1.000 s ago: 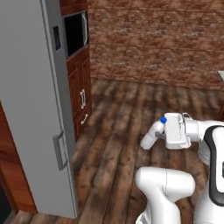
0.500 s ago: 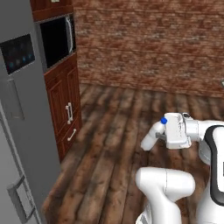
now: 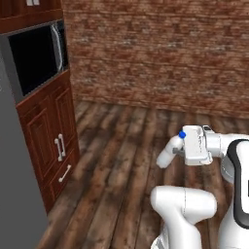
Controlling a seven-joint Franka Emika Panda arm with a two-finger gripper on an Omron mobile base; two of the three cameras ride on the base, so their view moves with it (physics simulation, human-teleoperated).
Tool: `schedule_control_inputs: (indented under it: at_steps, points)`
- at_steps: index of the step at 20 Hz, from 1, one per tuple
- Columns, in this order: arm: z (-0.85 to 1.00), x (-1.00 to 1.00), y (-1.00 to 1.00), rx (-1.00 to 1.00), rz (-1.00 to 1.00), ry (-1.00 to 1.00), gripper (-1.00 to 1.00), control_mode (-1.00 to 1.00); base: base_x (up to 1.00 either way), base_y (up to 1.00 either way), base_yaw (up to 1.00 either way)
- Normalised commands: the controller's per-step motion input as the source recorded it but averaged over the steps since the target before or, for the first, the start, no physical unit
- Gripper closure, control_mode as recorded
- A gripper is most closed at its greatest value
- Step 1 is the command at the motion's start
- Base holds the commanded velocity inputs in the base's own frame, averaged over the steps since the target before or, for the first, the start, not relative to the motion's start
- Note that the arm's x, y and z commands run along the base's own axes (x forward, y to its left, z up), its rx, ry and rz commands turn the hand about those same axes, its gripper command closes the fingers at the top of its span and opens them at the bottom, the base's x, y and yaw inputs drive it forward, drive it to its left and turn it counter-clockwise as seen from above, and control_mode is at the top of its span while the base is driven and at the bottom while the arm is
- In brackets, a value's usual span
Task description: Take the bottled waters from the counter and place them in the freezer to freeze. Close the freezer door after placing the bottles.
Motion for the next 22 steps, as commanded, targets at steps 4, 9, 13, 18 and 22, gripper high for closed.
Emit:
schedule_control_inputs:
  at_steps: [4, 9, 13, 18, 22]
  points:
    - [0.0, 0.0, 0.0, 0.0, 0.0, 0.0, 1.0, 1.0, 0.83, -0.36, 0.05]
    - [0.0, 0.0, 0.0, 0.0, 0.0, 0.0, 1.0, 1.0, 0.79, -0.09, 0.22]
    - [0.0, 0.0, 0.0, 0.0, 0.0, 0.0, 1.0, 1.0, 0.55, 0.0, 0.33]
    - [0.0, 0.0, 0.0, 0.0, 0.0, 0.0, 1.0, 1.0, 0.21, 0.02, 0.44]
    - [0.0, 0.0, 0.0, 0.0, 0.0, 0.0, 1.0, 1.0, 0.06, 0.18, 0.51]
